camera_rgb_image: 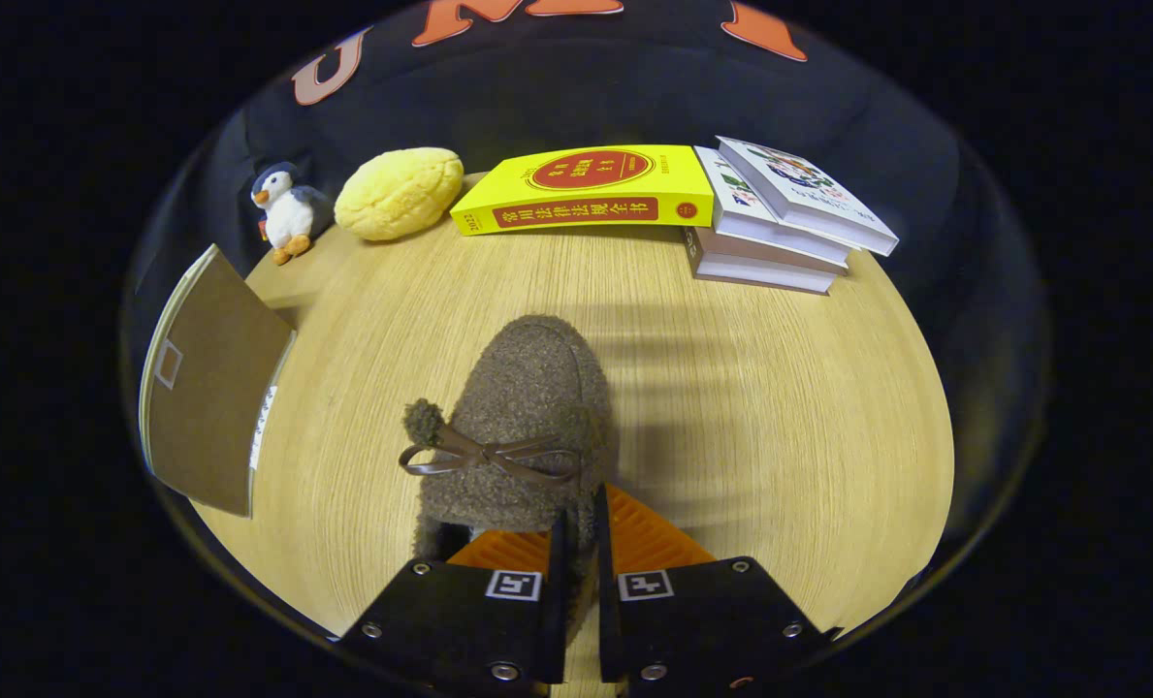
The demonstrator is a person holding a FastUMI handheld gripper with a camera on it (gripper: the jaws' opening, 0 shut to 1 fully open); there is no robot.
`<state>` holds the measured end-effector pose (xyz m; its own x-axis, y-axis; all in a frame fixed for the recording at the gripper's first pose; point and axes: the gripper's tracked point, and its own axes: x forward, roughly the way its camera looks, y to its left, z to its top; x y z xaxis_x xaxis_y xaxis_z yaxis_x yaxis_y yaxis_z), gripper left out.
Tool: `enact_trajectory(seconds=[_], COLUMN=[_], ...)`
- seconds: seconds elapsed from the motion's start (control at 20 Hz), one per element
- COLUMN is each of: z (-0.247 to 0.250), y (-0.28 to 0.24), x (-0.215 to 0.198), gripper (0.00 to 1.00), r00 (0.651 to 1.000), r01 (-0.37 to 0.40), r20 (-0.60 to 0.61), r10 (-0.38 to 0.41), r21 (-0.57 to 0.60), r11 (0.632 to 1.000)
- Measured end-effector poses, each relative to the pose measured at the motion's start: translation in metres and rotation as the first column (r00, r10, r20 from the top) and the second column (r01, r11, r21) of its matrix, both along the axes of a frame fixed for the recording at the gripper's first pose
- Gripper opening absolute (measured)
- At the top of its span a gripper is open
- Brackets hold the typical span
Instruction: Open the storage box then place both shoes into the box .Put the left shoe in first, then the right shoe, with the right side of both shoes facing outward in a uniform manner.
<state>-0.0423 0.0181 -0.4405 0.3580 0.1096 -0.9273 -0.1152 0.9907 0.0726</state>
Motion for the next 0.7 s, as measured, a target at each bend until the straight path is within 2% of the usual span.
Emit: enact_trajectory(seconds=[0.15,0.35,0.55,0.7], z=[0.001,0.025,0.062,0.097], y=[-0.001,0.008,0.026,0.052], x=[0.000,0.002,-0.005,-0.013], gripper=[0.05,0.03,0.03,0.03], r00=[0.998,0.986,0.978,0.978], r01=[0.056,0.166,0.204,0.205], r20=[-0.016,0.002,0.021,0.030], r10=[-0.056,-0.167,-0.207,-0.208], r21=[0.009,0.084,0.081,0.078], r11=[0.998,0.983,0.976,0.976])
